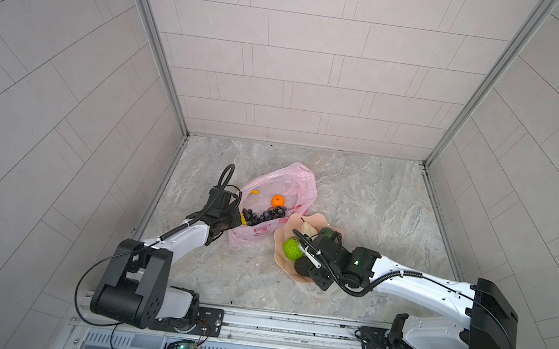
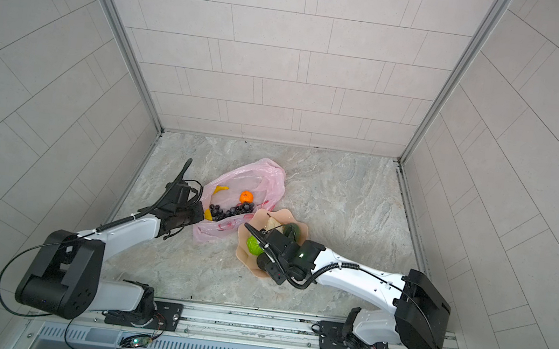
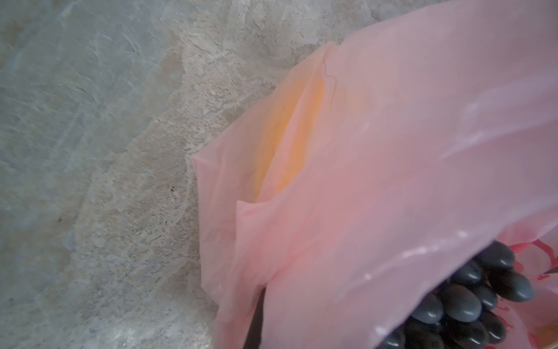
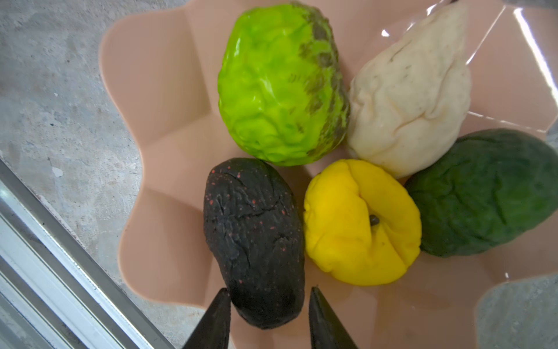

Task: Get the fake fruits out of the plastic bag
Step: 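Open the right gripper and release the dark avocado in the bowl, then move the right gripper into the bag and grasp the orange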

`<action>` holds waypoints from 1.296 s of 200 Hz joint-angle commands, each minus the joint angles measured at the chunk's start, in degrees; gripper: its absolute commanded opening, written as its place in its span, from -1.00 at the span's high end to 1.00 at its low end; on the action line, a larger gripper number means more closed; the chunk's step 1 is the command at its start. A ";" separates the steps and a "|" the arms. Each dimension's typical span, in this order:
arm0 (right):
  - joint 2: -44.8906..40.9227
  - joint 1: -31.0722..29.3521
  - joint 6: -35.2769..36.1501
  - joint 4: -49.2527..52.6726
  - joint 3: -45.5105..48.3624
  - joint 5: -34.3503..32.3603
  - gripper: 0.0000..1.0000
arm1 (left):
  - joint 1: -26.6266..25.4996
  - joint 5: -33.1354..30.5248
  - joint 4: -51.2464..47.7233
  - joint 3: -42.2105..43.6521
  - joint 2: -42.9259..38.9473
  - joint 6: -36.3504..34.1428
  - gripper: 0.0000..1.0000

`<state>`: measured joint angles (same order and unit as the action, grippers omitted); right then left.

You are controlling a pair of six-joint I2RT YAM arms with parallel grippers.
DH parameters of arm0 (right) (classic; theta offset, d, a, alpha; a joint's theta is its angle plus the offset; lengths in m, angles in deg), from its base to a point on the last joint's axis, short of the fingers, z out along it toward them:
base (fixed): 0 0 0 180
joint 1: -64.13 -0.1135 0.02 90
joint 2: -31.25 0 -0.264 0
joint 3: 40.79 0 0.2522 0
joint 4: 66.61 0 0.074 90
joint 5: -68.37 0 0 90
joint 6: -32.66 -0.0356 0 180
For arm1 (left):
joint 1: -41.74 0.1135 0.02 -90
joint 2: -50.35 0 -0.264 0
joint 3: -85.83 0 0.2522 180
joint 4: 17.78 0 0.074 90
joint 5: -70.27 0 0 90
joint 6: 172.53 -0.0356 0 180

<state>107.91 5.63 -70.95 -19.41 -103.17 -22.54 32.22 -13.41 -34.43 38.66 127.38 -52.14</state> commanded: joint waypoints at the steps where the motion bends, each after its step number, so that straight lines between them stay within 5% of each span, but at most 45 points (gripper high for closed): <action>1: 0.89 -0.21 -0.44 -0.98 -0.85 -0.85 0.20 | -0.24 -0.19 -0.24 0.08 -0.64 -0.42 0.94; 98: 3.53 -0.21 0.42 -1.01 -2.74 -2.01 0.28 | -0.30 -0.01 -0.19 -0.07 -0.78 -0.46 0.94; 196: -6.37 1.12 0.04 1.10 -8.20 -8.79 -0.14 | -1.16 0.66 0.80 0.68 -3.73 -1.37 0.95; 259: 12.92 5.29 -2.29 -1.34 -27.77 -8.38 -0.07 | -2.70 0.61 1.23 0.79 -4.74 -1.98 0.95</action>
<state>113.24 9.21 -71.30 -21.01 -123.39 -29.64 29.94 -12.69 -33.87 38.79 123.82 -53.06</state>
